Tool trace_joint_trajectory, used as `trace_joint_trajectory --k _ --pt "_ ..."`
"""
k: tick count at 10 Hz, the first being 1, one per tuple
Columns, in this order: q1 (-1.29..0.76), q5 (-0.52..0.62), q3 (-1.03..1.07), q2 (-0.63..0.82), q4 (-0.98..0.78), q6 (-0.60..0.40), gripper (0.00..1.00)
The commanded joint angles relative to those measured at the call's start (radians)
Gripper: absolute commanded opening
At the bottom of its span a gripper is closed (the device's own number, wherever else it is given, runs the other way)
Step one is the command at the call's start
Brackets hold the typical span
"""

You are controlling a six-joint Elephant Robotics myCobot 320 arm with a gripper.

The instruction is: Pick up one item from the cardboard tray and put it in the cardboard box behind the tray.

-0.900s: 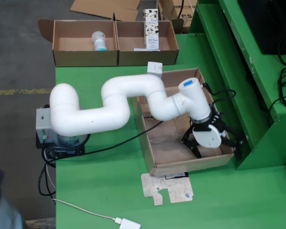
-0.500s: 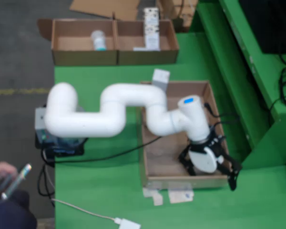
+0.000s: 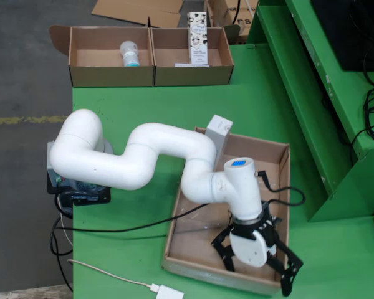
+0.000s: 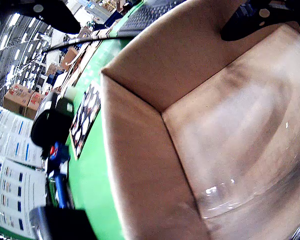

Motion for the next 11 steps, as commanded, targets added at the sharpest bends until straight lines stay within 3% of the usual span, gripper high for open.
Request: trace_joint_trajectory --k 1,11 --pt "-0.868 -0.013 0.026 0.031 0.012 -0.217 1.0" --pt "-0.868 -0.013 0.026 0.031 0.012 -0.562 1.0"
